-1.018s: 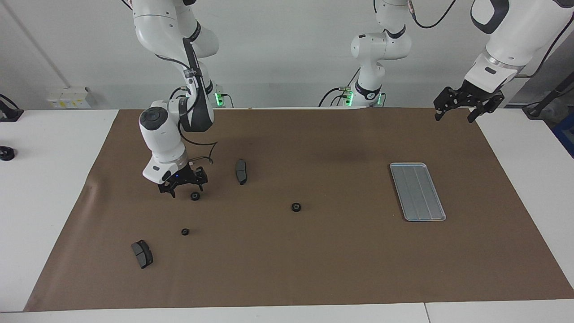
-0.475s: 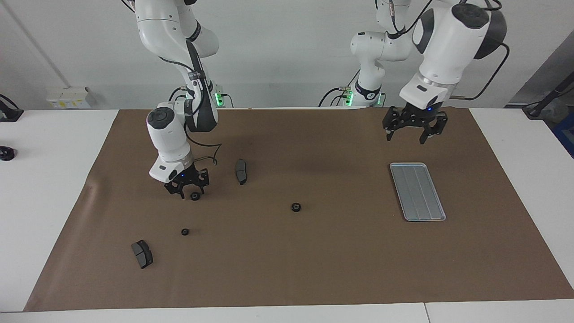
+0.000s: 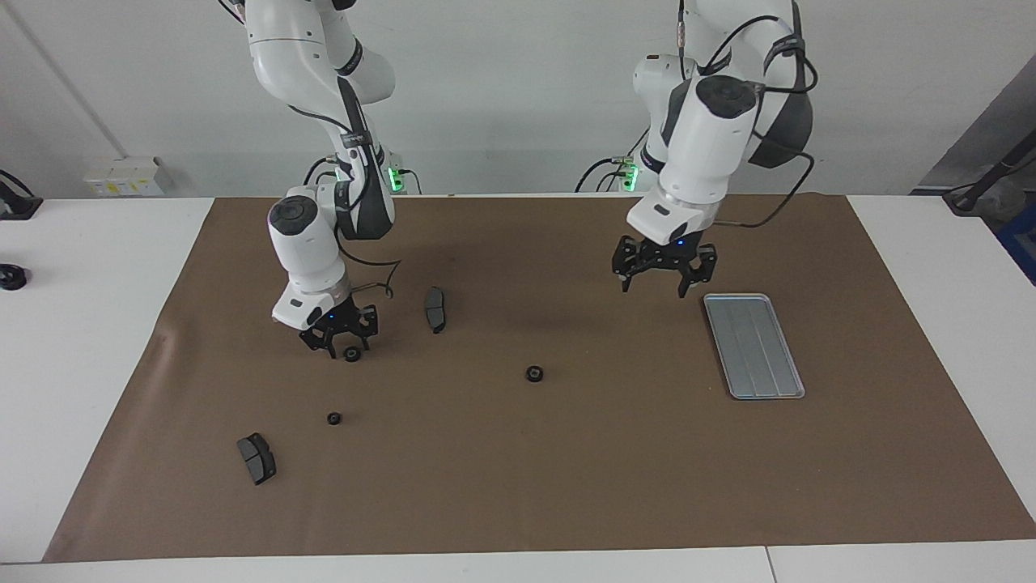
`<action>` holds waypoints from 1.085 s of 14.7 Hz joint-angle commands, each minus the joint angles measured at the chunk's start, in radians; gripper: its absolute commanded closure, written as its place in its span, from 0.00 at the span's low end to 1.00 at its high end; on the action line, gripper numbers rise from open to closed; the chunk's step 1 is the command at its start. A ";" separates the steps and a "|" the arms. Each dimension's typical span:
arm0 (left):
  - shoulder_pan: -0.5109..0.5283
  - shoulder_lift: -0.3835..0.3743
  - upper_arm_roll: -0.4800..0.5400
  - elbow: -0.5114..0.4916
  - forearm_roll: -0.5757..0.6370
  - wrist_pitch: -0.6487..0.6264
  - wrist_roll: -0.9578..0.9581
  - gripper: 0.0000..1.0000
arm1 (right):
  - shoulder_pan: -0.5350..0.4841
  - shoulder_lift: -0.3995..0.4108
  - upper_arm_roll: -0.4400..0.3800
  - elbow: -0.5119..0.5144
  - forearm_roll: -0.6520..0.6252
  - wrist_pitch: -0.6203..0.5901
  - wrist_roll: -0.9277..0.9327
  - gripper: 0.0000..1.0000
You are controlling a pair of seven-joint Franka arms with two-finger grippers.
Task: Pick bearing gear from pile to tray
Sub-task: 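Return the right gripper to the bearings while the left gripper reaches the middle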
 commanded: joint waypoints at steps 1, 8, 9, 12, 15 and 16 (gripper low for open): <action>-0.076 0.075 0.017 0.012 0.027 0.067 -0.096 0.00 | -0.001 -0.005 0.003 -0.016 0.017 0.027 -0.021 0.79; -0.171 0.258 0.017 0.072 0.048 0.232 -0.192 0.00 | 0.007 -0.001 0.004 0.003 0.017 0.013 0.011 1.00; -0.174 0.285 0.017 0.073 0.044 0.277 -0.192 0.00 | 0.007 0.002 0.004 0.016 0.019 -0.002 0.052 1.00; -0.159 0.306 0.016 0.075 0.039 0.364 -0.190 0.00 | 0.007 0.008 0.004 0.104 0.025 -0.114 0.261 1.00; -0.157 0.318 0.016 0.070 0.027 0.450 -0.190 0.01 | -0.003 0.010 0.004 0.171 0.028 -0.171 0.281 1.00; -0.157 0.322 0.016 0.070 0.027 0.467 -0.190 0.01 | -0.003 0.010 0.004 0.194 0.028 -0.197 0.283 1.00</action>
